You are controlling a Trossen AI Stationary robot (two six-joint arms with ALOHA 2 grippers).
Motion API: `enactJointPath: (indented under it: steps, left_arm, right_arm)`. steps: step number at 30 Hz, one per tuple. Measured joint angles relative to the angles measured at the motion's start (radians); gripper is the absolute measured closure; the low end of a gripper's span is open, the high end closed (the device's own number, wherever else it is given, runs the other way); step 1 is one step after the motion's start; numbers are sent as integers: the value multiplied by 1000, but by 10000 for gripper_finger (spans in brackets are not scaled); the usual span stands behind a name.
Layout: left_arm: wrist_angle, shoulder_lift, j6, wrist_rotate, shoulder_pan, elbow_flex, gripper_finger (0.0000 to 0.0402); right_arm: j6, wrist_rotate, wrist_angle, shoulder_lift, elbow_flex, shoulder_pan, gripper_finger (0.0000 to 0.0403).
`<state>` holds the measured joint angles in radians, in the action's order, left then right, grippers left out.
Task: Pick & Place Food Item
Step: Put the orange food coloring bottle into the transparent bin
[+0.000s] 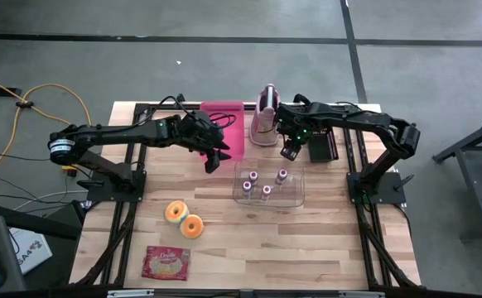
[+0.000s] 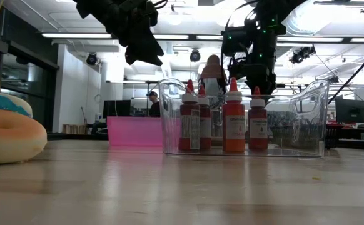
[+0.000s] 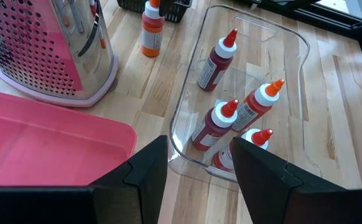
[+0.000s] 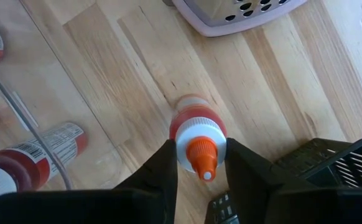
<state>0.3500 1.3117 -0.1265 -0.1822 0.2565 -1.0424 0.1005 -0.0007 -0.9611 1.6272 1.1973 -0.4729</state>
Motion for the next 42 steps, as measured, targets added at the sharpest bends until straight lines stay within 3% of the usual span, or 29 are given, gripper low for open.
enactJointPath:
  steps: [15,31,42]
  left_arm:
    - [0,0,0,0,0,0,228]
    - [0,0,0,0,0,0,228]
    - [0,0,0,0,0,0,228]
  right_arm:
    - [-26,2,-105,-74,15,0,304]
    - [-15,133,-451,-140,378,124,305]
    - [117,128,-551,-139,465,283,305]
